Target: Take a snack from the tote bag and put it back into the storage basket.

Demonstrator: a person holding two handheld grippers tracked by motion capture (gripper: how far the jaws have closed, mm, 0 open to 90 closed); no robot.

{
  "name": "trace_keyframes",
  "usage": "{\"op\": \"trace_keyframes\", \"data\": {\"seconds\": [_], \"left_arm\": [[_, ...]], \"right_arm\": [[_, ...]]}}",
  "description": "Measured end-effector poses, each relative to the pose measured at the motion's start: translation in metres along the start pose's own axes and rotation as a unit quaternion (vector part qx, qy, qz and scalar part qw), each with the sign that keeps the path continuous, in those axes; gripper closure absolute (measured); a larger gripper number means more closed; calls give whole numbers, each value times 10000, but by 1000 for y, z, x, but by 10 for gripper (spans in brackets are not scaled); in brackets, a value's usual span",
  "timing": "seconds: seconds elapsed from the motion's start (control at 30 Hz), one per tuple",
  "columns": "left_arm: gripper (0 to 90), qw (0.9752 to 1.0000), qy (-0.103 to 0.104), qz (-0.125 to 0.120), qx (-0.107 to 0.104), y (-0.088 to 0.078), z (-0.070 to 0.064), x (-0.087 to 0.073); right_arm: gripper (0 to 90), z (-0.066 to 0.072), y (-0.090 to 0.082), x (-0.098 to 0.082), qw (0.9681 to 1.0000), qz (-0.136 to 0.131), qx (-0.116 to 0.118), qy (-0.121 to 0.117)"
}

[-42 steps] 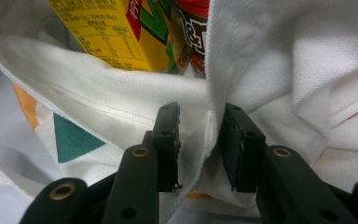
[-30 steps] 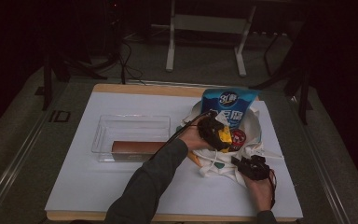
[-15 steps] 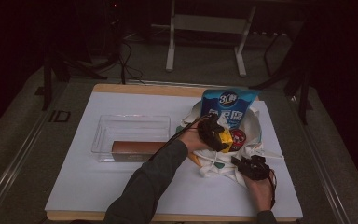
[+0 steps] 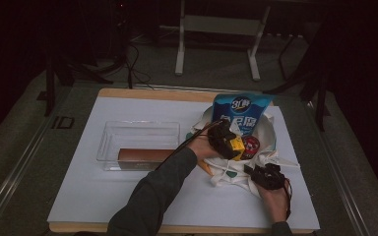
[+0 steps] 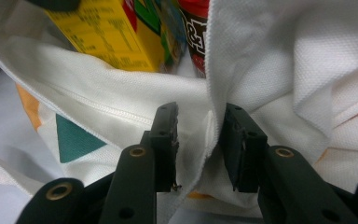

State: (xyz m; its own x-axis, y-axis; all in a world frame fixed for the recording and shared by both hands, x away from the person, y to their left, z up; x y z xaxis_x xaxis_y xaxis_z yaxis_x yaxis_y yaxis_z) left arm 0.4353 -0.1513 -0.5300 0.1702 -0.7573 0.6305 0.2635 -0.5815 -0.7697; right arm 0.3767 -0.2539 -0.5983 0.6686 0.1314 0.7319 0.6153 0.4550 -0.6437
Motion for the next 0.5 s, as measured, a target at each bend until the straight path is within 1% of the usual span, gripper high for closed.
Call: {"op": "trace_keyframes", "data": {"seconds": [0.13,0.23,0.27,0.3,0.37,0.4,0.5], "left_arm": [[279,10000,-57,-63,-1,-8,2,1],[279,10000,-45,-80,34,-14,3,1],[279,9999,-94,-120,36,-17,4,1],[278,9999,-66,-111,46,-19,4,1],[278,9998,-88,-165,52,-23,4,2],[278,9998,-59,-177,73,-25,5,3],[278,9997,-55,-226,81,-30,5,5]], "right_arm": [[668,0,0,0,10000,-1,0,-2],[669,0,0,0,10000,-1,-3,-3],[669,0,0,0,10000,-6,-6,-10],[669,0,0,0,10000,-2,-5,-9],[668,0,0,0,10000,-9,-4,-12],[668,0,0,0,10000,-8,-8,-14],[669,0,0,0,10000,-5,-5,-15]]}}
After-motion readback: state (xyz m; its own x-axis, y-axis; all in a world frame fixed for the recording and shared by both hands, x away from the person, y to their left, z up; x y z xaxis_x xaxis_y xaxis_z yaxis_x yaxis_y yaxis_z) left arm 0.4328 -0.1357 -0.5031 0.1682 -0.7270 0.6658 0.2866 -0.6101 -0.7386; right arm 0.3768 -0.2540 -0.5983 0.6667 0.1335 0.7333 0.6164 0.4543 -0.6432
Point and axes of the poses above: each handheld gripper's, and its own axes: y roughly forward along the jaws, x roughly out of its top, z roughly to its left, the point moved 10 cm from there along y, roughly forward along the jaws, and after that the axes turned 4 degrees about z, right-handed, at the moved point
